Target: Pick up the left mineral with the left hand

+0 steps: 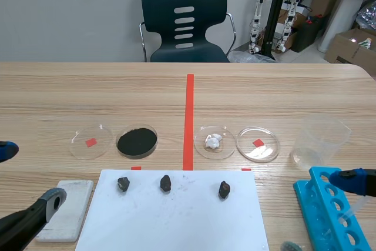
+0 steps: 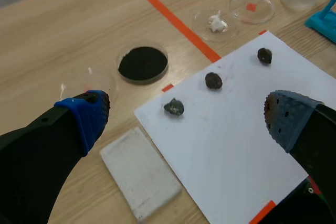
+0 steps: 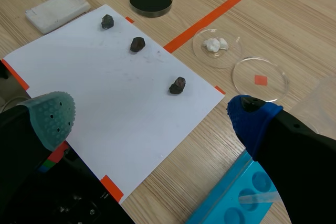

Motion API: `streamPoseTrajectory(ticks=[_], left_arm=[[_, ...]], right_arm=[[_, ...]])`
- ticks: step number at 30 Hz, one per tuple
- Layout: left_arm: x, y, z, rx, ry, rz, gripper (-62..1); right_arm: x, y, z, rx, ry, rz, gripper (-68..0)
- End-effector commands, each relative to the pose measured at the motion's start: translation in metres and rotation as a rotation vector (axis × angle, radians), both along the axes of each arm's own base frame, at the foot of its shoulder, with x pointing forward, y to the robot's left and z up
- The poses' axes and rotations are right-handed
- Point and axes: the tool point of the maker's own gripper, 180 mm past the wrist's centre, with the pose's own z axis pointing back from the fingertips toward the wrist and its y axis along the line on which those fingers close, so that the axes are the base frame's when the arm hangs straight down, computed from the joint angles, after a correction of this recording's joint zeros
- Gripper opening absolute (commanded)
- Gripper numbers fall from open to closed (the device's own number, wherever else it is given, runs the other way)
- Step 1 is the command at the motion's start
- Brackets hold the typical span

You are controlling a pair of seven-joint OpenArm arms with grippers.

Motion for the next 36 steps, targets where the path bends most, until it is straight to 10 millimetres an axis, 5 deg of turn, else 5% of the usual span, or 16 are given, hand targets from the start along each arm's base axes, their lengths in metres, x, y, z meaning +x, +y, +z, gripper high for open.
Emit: streamPoseTrajectory(ticks=[1, 15, 28, 36], left_arm=[[0.006, -0.009, 0.003, -0.024, 0.008, 0.004, 1.1], [0.026, -0.048, -0.063, 0.055, 0.414, 0.129, 1.0], [0.059, -0.094, -0.056, -0.010, 0.514, 0.287, 1.0], [0.078, -0.103, -0.052, 0.042, 0.580, 0.361, 1.0]], right_arm=[[0.003, 0.001, 0.006, 0.020, -0.021, -0.004, -7.1], [0.003, 0.001, 0.006, 0.020, -0.021, -0.004, -7.1], [0.003, 0.001, 0.006, 0.020, -0.021, -0.004, -7.1], [0.003, 0.001, 0.006, 0.020, -0.021, -0.004, -7.1]])
